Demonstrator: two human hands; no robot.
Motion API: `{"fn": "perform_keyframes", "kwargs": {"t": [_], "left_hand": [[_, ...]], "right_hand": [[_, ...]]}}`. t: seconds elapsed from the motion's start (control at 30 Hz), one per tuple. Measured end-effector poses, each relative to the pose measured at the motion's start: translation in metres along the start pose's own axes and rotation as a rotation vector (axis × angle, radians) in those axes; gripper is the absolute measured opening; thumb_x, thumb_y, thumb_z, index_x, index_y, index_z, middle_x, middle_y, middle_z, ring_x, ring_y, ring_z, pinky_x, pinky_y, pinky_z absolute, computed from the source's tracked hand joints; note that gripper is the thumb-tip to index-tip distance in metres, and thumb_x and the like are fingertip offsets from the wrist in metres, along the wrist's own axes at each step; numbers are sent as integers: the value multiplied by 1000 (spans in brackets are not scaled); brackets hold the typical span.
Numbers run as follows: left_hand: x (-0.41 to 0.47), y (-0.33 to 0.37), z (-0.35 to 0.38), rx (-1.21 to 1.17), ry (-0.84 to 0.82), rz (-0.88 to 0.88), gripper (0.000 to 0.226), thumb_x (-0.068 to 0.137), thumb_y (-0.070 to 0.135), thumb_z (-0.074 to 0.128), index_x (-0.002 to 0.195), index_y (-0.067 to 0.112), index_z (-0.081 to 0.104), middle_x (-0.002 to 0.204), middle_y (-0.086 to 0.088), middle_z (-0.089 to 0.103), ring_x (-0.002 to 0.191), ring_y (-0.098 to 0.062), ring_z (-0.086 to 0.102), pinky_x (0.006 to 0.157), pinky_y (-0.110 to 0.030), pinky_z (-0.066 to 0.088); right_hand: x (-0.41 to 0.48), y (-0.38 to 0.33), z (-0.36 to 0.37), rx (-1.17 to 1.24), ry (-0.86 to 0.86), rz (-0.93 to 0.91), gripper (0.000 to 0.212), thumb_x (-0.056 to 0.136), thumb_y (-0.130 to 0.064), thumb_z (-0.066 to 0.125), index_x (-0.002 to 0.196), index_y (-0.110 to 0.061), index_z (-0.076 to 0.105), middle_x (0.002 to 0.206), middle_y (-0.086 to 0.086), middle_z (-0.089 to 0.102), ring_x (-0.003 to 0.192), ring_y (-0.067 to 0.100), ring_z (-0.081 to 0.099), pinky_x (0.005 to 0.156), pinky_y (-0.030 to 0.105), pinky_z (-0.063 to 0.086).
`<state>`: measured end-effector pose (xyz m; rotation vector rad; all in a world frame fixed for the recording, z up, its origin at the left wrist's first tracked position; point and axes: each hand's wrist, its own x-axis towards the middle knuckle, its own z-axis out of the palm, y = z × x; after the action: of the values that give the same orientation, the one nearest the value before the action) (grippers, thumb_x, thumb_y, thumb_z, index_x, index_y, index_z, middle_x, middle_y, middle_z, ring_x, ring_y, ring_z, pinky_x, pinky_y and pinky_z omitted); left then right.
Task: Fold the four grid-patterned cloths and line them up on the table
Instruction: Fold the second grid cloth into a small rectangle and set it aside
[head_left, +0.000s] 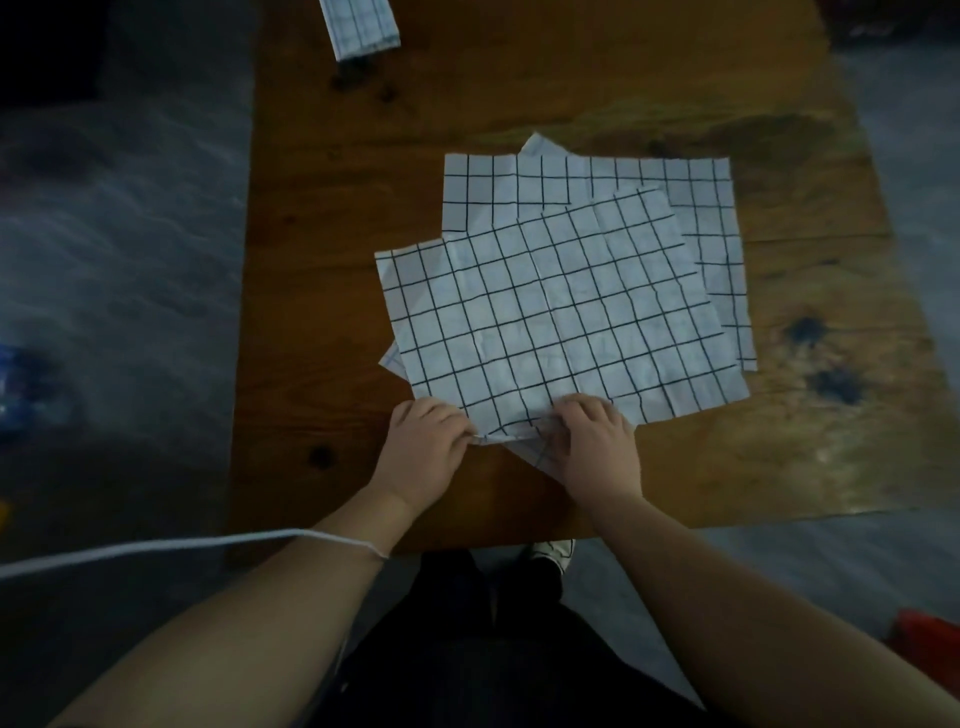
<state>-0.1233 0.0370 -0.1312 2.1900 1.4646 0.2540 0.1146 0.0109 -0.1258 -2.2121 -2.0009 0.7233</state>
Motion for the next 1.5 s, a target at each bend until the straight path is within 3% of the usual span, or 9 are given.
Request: {"fn": "perform_keyframes", "kwargs": {"t": [0.27,0.47,0.57,0.73,0.9,1.03,1.2,1.33,1.5], "left_hand": [[-44,-9,-48,-82,-72,172,25,101,37,45,106,25,67,100,12,64,96,-6,54,89,-23,37],[-92,-34,-40,-47,-99,118,28,103,36,42,112,24,66,106,8,66,98,-10,57,87,-26,46],[-110,-47,-31,-56,-74,-12,22,104,34,47,114,26,65,107,8,64,98,-13,59,82,-29,48],[-121,-25,-28,-37,35,-164,20,102,37,43,104,26,60,96,8,61,86,-14,56,70,-36,50],[-126,13,-8,-160,-56,-148,17,99,28,53,115,22,51,111,-1,62,99,-22,57,78,-37,46],[-142,23,9,-179,-186,-63,65,91,42,68,145,25,36,144,-3,48,131,-22,44,112,-38,36],[-165,-9,1,177,-209,-100,94,92,37,68,161,31,4,169,1,-2,155,-21,-12,120,-38,-14],[-162,-40,-11,305,-241,-168,97,90,38,70,161,29,5,169,-3,-4,154,-26,-13,124,-45,-8],[-159,-63,-10,319,-197,-108,80,92,28,66,159,30,22,166,0,17,153,-24,9,124,-46,14]], "right_hand": [[-11,-50,9,162,-49,-156,8,99,-14,51,99,-19,56,104,-5,57,97,18,53,74,35,47],[-7,-94,30,58,-107,-226,34,96,-8,48,126,-22,54,134,-4,54,127,17,44,105,30,37],[-21,-108,33,-114,-160,-377,67,82,-2,57,145,-17,41,157,3,35,150,20,21,125,35,7],[-68,-117,48,-264,-233,-575,88,85,-14,62,155,-21,10,167,0,8,155,24,-3,124,46,-5],[-80,-95,52,-27,-176,-462,51,88,-17,60,138,-25,51,142,-2,55,138,18,44,120,39,29],[-78,-58,47,57,-96,-476,39,77,-3,70,110,-23,64,115,-3,67,111,17,55,98,37,47],[-87,-7,39,59,-109,-549,34,79,6,61,101,-20,63,139,-4,60,136,14,45,119,34,27],[-97,13,38,-69,-222,-499,55,71,6,56,119,-20,62,159,-8,35,152,10,13,126,36,3],[-118,22,44,-250,-171,-464,82,68,-4,66,144,-26,47,165,-4,24,155,22,11,125,52,13]]}}
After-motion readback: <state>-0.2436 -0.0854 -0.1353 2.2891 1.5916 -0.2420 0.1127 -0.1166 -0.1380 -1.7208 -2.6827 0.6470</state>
